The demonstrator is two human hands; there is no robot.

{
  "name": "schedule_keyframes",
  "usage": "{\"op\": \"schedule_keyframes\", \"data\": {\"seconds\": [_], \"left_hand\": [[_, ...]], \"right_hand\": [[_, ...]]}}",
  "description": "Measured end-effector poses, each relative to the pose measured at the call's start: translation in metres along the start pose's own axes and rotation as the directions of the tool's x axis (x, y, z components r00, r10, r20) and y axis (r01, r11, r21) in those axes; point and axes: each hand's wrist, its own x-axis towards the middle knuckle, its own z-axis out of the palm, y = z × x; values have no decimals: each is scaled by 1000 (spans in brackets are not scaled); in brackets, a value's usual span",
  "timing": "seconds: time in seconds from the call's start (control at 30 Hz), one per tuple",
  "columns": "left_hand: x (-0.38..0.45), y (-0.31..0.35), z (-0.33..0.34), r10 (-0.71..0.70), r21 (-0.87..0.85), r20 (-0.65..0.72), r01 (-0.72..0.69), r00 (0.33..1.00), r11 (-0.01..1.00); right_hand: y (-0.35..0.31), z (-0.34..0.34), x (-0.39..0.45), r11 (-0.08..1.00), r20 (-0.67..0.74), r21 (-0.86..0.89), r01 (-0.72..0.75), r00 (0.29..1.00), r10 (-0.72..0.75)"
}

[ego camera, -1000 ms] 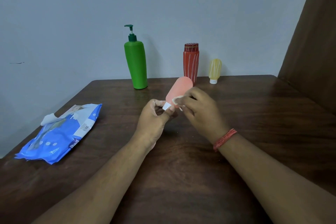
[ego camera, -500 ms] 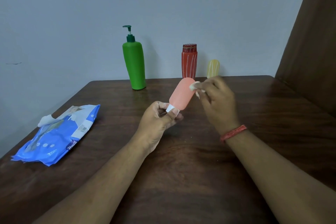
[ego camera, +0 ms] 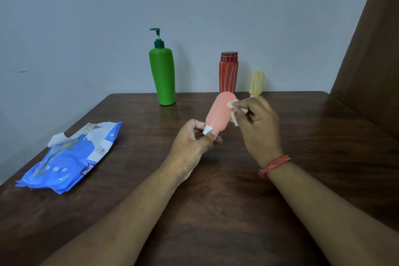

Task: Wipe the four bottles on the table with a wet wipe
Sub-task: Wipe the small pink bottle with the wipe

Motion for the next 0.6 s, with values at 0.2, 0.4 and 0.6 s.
{"op": "schedule_keyframes", "data": {"seconds": [0.2, 0.4, 0.6], "left_hand": [[2, 5, -4, 19, -174, -65, -30, 998, 984], [0, 1, 1, 0, -52, 18, 1, 1000, 999], [-1, 4, 2, 4, 86, 10, -5, 1000, 996]], "right_hand": [[-4, 16, -13, 991, 280, -16, 134, 952, -125], [-2, 2, 1, 999, -24, 22, -28, 999, 29], [2, 1, 6, 973, -38, 161, -167, 984, 175]]}}
